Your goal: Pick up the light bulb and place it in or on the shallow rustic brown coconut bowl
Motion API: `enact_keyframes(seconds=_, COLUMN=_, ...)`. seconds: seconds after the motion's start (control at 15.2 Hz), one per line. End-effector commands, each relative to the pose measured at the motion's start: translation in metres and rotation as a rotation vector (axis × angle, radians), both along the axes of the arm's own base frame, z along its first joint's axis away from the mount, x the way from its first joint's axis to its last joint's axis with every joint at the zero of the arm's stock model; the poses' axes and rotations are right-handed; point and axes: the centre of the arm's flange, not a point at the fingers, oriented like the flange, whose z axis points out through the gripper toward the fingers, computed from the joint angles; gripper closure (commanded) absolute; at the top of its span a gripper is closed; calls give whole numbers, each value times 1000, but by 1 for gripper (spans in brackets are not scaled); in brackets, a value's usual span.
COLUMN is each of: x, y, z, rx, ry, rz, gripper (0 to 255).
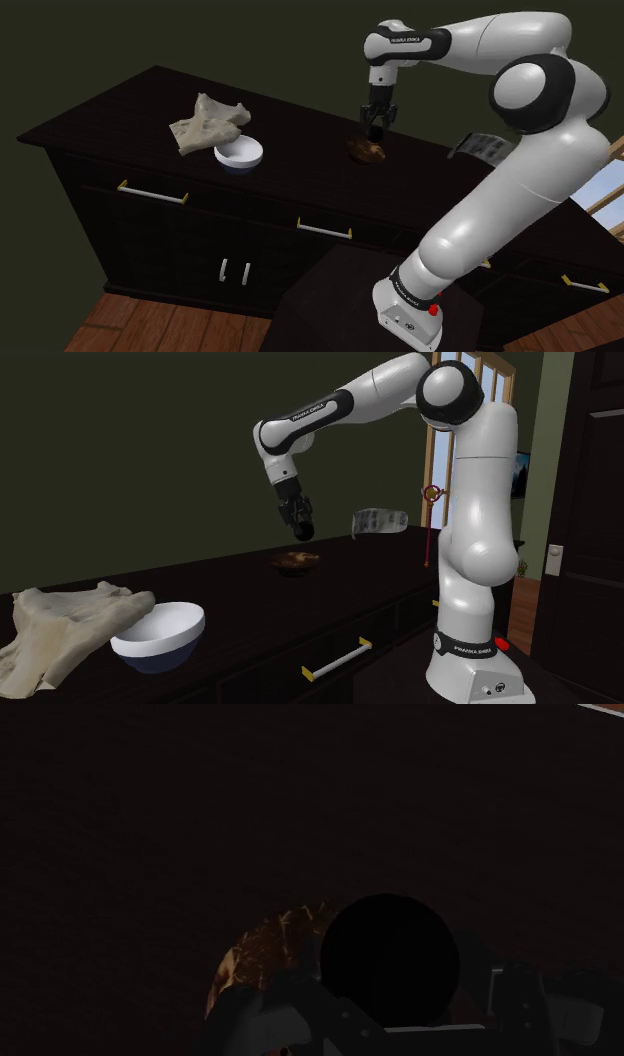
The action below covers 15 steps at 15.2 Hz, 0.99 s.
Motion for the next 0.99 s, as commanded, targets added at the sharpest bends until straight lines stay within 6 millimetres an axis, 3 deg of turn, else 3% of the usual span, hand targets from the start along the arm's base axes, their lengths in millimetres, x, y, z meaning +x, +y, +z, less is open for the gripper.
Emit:
enact_keyframes(seconds=0.0, x=15, y=-23, z=2, rx=-1, ry=0, rz=1, gripper=255)
enact_keyframes(seconds=0.2, x=35, y=-55, z=3, rx=-1, ry=0, rz=1, gripper=255)
enact_keyframes(seconds=0.92, x=35, y=-55, z=-55, rx=-1, ry=0, rz=1, gripper=255)
